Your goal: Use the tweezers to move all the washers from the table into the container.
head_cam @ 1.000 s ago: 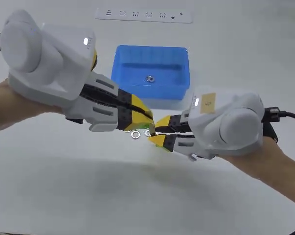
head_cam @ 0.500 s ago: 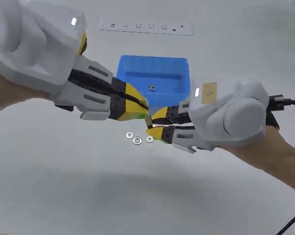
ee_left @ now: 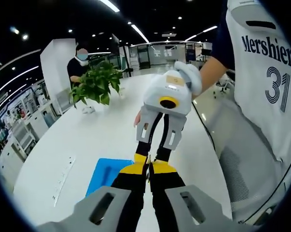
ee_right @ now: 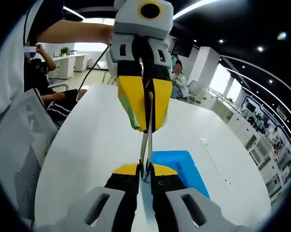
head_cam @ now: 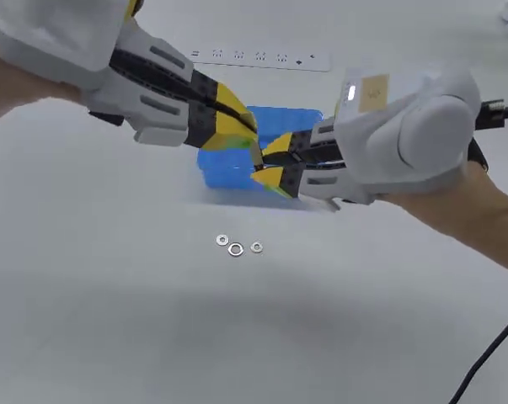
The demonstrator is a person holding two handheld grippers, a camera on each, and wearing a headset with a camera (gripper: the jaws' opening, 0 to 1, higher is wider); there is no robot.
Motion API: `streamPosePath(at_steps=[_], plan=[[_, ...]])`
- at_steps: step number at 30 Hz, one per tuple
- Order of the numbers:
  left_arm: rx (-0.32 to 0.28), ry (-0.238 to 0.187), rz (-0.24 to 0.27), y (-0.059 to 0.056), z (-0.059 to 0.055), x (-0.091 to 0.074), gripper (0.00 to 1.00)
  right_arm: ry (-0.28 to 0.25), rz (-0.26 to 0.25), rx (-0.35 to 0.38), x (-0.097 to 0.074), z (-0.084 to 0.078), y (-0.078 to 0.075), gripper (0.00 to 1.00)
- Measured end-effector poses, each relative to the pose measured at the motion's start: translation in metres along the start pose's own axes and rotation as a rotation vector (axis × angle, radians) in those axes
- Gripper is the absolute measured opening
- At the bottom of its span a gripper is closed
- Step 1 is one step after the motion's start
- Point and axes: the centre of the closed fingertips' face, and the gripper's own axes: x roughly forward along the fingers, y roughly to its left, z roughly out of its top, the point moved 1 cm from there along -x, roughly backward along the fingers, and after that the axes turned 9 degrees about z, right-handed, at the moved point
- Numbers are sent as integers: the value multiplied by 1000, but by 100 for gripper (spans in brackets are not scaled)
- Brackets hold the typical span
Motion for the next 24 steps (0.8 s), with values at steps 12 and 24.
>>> streamPosePath(at_steps=[12, 24], plan=[[47, 8, 17, 35, -3, 13, 6, -3, -33, 4, 5, -7, -44, 10], [37, 39, 3, 67, -38, 38, 6, 24, -12, 30, 34, -38, -71, 10]])
